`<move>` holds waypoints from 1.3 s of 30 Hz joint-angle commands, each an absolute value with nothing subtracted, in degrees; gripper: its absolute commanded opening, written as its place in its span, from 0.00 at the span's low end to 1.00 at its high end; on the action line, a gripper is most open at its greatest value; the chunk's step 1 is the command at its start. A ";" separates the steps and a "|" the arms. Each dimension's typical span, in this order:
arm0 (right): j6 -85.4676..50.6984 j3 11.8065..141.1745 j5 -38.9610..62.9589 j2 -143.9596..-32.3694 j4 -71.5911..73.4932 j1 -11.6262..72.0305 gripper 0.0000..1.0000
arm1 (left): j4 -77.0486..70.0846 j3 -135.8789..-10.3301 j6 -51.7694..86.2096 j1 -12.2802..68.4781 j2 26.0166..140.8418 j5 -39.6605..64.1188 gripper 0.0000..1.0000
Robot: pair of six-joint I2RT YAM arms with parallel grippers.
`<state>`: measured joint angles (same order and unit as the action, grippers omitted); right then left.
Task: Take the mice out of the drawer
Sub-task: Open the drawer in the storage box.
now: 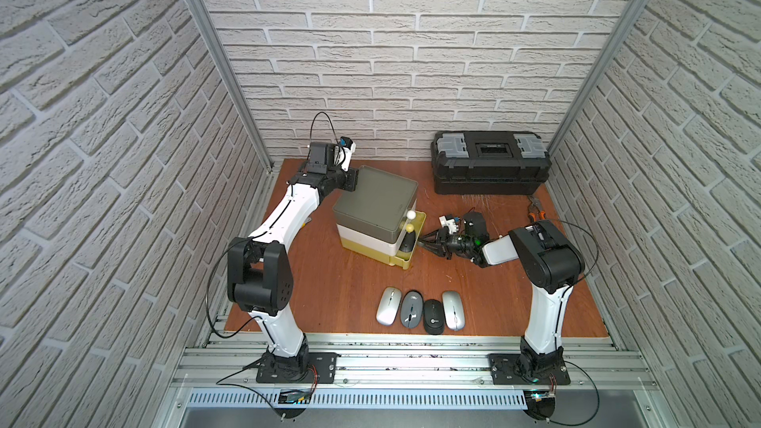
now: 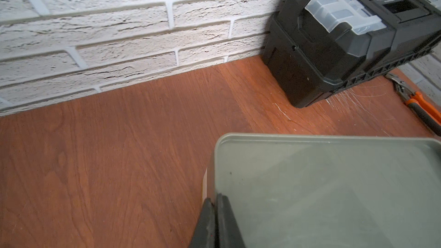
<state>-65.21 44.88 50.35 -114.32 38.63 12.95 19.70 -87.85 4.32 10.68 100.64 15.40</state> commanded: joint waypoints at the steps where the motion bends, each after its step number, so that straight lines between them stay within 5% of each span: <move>1: -61.34 42.37 46.93 -113.73 30.53 10.54 0.02 | 27.43 -88.90 2.97 7.92 104.70 13.79 0.04; 17: -55.16 42.54 47.31 -107.76 22.52 4.76 0.02 | 25.77 -101.50 3.27 5.29 115.23 15.89 0.03; 39: -57.19 39.52 46.34 -105.76 26.84 4.83 0.02 | 20.72 -95.67 6.40 4.69 114.92 9.62 0.06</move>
